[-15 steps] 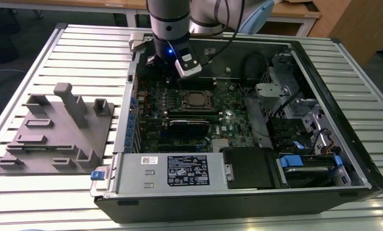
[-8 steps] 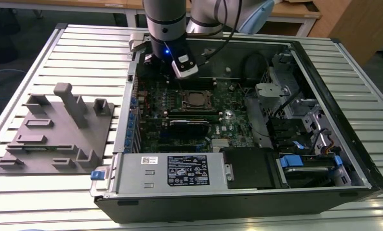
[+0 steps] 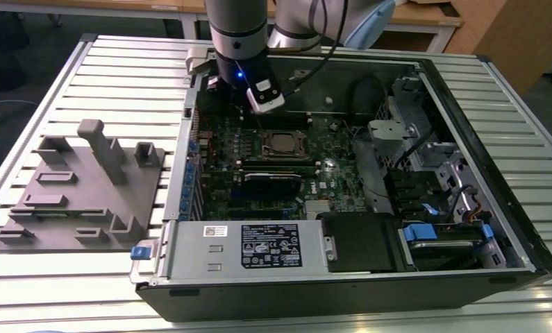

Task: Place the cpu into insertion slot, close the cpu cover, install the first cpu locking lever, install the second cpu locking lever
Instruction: 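Install the first cpu locking lever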

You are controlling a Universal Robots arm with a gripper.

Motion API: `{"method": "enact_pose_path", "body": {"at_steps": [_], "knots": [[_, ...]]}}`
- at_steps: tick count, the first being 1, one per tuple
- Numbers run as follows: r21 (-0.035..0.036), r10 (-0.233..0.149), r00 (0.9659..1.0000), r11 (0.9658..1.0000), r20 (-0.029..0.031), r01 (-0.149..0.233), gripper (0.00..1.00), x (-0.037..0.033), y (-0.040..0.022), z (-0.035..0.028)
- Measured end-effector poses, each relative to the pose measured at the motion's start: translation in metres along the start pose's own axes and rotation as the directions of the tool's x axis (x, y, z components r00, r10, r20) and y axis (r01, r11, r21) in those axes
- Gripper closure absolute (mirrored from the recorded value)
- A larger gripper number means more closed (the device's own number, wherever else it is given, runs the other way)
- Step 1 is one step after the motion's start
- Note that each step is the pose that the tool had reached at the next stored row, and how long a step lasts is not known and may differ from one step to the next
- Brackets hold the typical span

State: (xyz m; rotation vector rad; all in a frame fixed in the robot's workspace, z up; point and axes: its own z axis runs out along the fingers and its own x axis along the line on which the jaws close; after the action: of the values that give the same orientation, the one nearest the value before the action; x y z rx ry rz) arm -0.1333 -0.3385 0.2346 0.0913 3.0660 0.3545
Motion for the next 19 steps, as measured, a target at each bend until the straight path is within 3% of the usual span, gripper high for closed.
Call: {"method": "enact_pose_path", "body": {"at_steps": [5, 16, 19], "knots": [[0.0000, 0.000, 1.0000, 1.0000, 0.0000, 0.000, 0.89, -0.0055, 0.0002, 0.0003], [0.0002, 0.000, 1.0000, 1.0000, -0.0005, 0.000, 0.89, -0.0339, 0.0018, 0.0020], [0.0010, 0.000, 1.0000, 1.0000, -0.0004, 0.000, 0.89, -0.0374, 0.0019, 0.0023]]}}
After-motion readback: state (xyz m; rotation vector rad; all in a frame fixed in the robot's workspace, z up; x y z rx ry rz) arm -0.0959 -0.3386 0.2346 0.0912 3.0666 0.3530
